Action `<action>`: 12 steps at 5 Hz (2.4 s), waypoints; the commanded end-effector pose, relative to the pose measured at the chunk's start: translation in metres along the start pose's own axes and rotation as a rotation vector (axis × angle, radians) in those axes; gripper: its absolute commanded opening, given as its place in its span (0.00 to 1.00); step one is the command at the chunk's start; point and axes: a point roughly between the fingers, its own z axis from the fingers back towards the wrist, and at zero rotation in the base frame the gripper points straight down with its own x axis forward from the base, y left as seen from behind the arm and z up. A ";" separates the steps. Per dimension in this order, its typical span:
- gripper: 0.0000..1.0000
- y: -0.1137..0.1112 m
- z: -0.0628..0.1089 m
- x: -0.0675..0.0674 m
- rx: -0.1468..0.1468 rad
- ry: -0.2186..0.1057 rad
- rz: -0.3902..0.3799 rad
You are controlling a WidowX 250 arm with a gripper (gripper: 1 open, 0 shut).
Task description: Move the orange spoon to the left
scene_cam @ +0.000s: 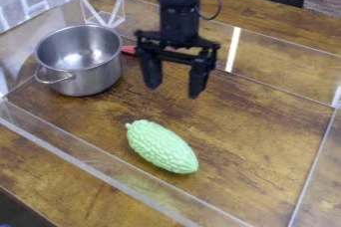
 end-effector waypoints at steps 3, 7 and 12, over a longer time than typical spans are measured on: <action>1.00 -0.024 0.062 0.084 -0.044 -0.224 0.094; 1.00 0.022 0.057 0.104 -0.002 -0.349 0.157; 0.00 0.087 0.052 0.107 0.026 -0.370 0.175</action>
